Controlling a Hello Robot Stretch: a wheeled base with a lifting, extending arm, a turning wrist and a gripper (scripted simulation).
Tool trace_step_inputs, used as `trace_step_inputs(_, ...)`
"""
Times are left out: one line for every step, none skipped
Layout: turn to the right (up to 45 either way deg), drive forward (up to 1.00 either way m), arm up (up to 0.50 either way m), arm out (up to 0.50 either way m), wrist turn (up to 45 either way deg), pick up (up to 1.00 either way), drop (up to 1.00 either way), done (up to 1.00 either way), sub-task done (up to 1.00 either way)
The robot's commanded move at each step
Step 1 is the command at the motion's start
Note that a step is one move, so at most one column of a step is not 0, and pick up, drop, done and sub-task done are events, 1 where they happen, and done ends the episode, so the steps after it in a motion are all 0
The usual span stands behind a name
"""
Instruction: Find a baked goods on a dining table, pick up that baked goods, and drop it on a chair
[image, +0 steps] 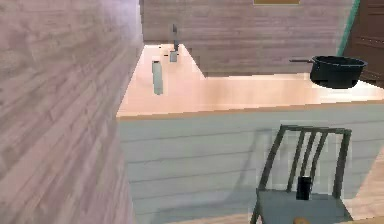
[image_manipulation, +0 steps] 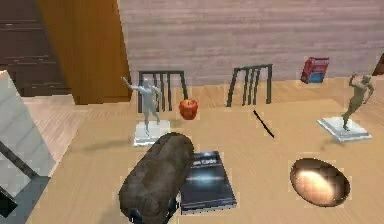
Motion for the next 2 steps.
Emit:
trace_step_inputs(-30.0, 0.0, 0.0, 0.0, 0.0, 0.0, 0.0, 0.0, 0.0)
trace_step_inputs(45.0, 0.0, 0.0, 0.0, 0.0, 0.0, 0.0, 0.0, 0.0)
